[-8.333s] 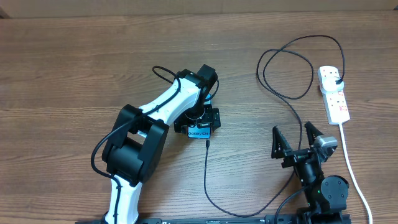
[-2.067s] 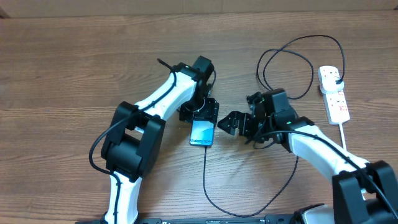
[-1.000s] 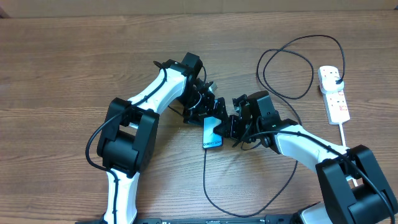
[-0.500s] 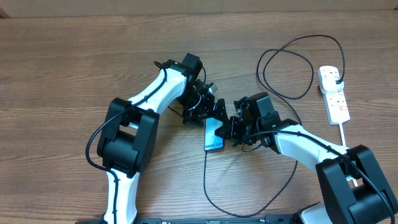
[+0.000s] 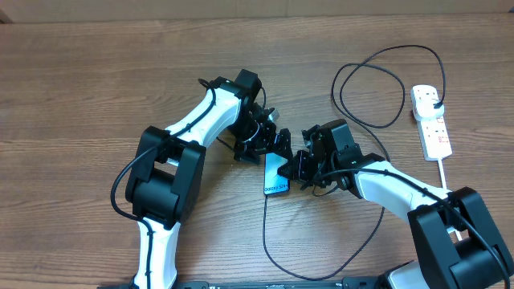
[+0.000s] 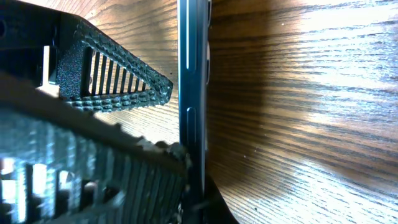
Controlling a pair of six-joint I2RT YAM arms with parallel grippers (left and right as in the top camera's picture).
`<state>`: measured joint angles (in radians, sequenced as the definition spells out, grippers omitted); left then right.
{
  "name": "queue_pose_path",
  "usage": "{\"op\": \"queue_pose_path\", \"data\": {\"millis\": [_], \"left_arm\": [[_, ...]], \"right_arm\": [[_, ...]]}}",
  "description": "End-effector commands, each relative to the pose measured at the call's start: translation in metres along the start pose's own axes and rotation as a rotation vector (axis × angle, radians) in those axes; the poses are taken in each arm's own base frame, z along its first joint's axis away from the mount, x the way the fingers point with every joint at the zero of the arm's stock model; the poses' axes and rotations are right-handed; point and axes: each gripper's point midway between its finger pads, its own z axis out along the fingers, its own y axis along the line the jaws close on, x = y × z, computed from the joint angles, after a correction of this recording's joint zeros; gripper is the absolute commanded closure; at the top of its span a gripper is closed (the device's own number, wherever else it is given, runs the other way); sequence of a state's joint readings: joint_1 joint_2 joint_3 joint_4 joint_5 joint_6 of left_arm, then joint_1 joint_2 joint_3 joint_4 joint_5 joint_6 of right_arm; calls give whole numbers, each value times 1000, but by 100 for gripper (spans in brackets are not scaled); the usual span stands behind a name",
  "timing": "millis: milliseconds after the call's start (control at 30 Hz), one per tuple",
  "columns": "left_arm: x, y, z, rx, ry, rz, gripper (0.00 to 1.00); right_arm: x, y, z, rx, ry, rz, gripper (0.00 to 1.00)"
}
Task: Plug charger to phone and switch on socket
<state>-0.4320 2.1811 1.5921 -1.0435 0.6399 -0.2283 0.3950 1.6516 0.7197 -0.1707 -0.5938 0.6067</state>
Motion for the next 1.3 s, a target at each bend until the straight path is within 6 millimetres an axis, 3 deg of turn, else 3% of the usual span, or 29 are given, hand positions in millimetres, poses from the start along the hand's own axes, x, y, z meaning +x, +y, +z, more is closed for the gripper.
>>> {"op": "queue_pose_path", "data": {"millis": [0,300,633,1267], "left_arm": [[-2,4,5,-25,0,32,0],[-14,3,4,-29,-49,65,0],[-38,44,-5,-284,-158,84,0],[-38,44,-5,-283,-158,84,0]], "right_arm": [[-5,-7,0,49,-32,-14,97],[-5,-17,0,101,-42,1,96],[-8,-20,-1,118,-57,0,96],[-6,-21,-1,122,-52,4,96]]}}
